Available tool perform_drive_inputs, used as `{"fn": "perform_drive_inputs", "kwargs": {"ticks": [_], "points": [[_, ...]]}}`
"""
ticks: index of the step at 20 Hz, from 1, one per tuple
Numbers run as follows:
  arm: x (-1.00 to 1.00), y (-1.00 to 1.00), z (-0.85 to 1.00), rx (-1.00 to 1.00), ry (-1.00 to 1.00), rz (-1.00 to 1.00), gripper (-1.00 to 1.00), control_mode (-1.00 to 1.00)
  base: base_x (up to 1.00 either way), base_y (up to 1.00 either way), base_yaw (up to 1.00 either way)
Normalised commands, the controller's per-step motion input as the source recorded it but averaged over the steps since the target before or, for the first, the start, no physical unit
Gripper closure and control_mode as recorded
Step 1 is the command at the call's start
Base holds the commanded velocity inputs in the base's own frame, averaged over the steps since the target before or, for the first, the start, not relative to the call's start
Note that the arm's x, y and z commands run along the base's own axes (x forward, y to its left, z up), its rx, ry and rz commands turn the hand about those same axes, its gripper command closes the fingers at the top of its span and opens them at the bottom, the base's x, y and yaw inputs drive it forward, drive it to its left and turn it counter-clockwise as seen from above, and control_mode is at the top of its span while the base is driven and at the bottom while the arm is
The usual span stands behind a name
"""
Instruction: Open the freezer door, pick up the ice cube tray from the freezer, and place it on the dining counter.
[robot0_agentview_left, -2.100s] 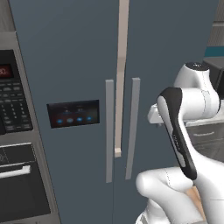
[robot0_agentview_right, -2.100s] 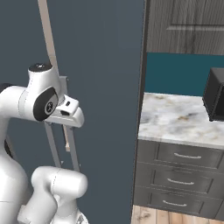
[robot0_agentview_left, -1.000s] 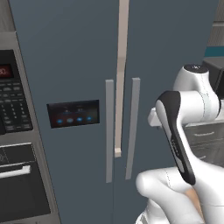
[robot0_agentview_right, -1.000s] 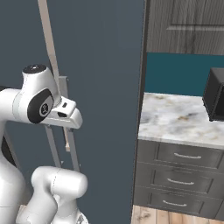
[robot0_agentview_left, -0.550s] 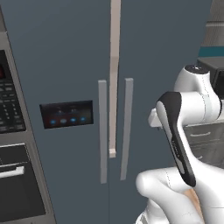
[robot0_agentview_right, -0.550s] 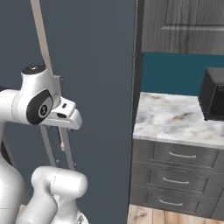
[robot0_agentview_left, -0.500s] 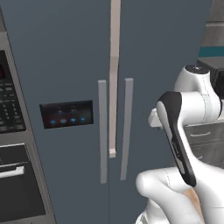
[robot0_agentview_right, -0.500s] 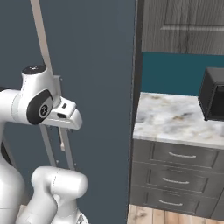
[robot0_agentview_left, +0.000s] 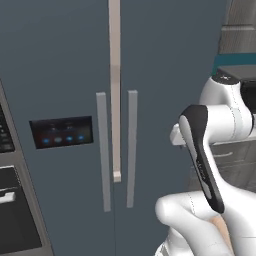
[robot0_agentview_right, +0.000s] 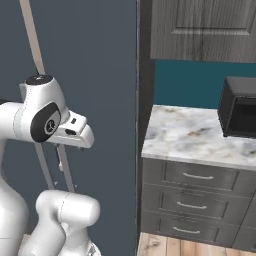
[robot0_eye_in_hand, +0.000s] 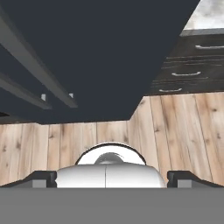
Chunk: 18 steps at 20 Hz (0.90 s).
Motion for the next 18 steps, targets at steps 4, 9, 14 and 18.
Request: {"fn": "perform_drive_inputs", "kwargs": {"ticks": [4,9,14,18], "points": [[0.0,0.0,0.0,0.0,0.0,0.0,-1.0,1.0,0.33,-0.08,0.0],[0.0,0.0,0.0,0.0,0.0,0.0,-1.0,1.0,0.38,0.0,0.0],[0.0,0.0,0.0,0.0,0.0,0.0,-1.0,1.0,0.37,0.0,0.0],[0.0,0.0,0.0,0.0,0.0,0.0,-1.0,1.0,0.12,0.0,0.0]]}}
